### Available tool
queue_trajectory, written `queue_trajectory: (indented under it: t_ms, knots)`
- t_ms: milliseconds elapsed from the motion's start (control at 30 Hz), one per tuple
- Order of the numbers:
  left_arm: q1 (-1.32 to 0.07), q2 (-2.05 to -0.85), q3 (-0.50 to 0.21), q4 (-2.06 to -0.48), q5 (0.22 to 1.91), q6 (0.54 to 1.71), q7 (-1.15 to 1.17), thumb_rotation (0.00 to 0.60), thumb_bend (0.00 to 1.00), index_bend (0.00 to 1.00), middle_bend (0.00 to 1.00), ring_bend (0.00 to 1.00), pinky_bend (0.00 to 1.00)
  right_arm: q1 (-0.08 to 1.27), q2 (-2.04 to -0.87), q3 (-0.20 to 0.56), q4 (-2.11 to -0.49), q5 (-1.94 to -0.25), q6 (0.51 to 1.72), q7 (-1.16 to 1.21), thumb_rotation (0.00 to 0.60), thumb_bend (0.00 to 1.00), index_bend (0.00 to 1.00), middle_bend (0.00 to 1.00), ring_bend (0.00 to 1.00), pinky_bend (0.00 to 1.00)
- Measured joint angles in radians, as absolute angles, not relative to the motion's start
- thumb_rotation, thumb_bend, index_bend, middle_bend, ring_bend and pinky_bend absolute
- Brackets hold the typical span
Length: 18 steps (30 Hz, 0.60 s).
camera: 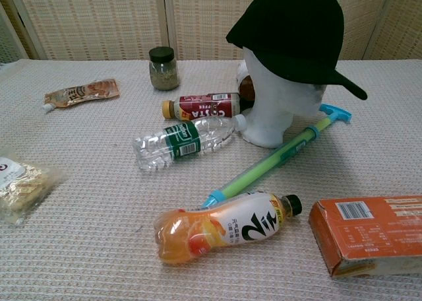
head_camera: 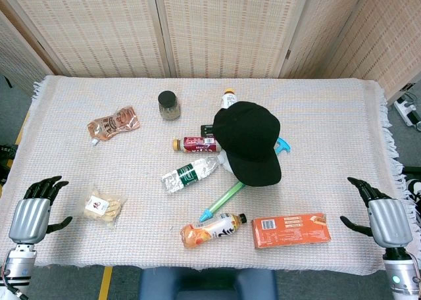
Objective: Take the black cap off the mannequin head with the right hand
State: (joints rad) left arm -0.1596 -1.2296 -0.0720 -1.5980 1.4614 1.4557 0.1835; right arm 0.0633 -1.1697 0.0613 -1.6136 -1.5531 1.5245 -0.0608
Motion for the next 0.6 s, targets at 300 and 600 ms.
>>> queue_trajectory:
  t_ms: [300,600]
  knots:
    - [-0.158,-1.222,-0.072,-1.611,1.474,1.468,0.182,0.6,0.1,0.26,0.19,0.17,0.21,0.114,-1.219,0.083,-1.596,-1.609,1.522,-0.061,0.6,0.08,0.27,0.35,0.7,0.91]
    - [-0.153,-1.21,-0.068,-1.622,1.487,1.48,0.168,0.6,0.1,0.26,0.19,0.17,0.21,0.212,-1.346,0.123,-1.563,-1.631,1.467,-0.059,0.6,0.08,0.33,0.36,0.77,0.97]
